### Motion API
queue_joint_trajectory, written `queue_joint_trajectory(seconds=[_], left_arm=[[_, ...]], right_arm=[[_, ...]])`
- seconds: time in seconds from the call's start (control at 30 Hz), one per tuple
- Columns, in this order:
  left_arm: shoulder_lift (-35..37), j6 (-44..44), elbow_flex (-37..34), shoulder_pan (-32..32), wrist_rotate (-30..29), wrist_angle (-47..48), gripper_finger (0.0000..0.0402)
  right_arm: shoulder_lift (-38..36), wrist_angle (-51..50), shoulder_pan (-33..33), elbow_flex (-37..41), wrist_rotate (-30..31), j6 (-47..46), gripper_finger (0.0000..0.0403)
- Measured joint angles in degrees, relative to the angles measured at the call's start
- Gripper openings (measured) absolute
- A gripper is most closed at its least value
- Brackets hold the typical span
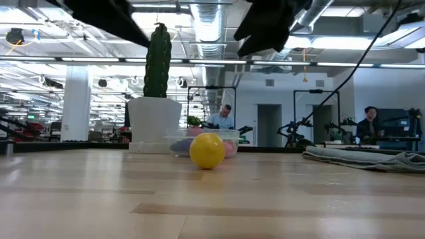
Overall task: Pick and placing Produce into tupperware
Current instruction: Put the lemon into the transparent bin
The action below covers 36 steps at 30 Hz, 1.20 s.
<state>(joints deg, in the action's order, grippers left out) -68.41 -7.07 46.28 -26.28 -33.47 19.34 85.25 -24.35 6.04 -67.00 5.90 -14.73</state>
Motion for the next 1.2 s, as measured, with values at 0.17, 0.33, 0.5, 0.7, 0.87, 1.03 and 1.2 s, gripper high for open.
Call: queue_joint_trajectory(seconds=[0.17, 0.33, 0.5, 0.7, 0.87, 1.03, 1.2], left_arm=[[-3.21, 10.48, 0.0, 6.04, 12.05, -6.32, 0.0224], [-8.48, 14.86, 0.23, 9.87, 20.74, -9.51, 0.0224], [-14.95, 19.02, 3.27, 11.19, 25.32, -9.95, 0.0224], [-21.81, 25.13, 7.7, 11.67, 28.09, -9.82, 0.0224], [-26.15, 30.64, 11.47, 11.67, 28.79, -9.18, 0.0224], [-29.62, 35.45, 15.11, 11.74, 28.63, -6.64, 0.0224], [-33.51, 37.65, 19.27, 12.35, 28.65, -0.76, 0.0224]], right_arm=[[-0.02, -3.26, 6.11, 0.62, 4.49, -6.86, 0.026], [0.01, -4.45, 13.55, 3.62, 11.27, -17.43, 0.026], [0.02, -4.84, 21.26, 7.16, 16.99, -29.78, 0.026], [0.02, -6.08, 30.19, 10.77, 24.97, -45.44, 0.026], [0.02, -10.01, 37.17, 12.28, 31.41, -59.07, 0.026], [0.02, -11.38, 43.04, 14.82, 35.67, -72.07, 0.026], [0.28, -11.6, 47.11, 16.19, 39.46, -80.69, 0.026]])
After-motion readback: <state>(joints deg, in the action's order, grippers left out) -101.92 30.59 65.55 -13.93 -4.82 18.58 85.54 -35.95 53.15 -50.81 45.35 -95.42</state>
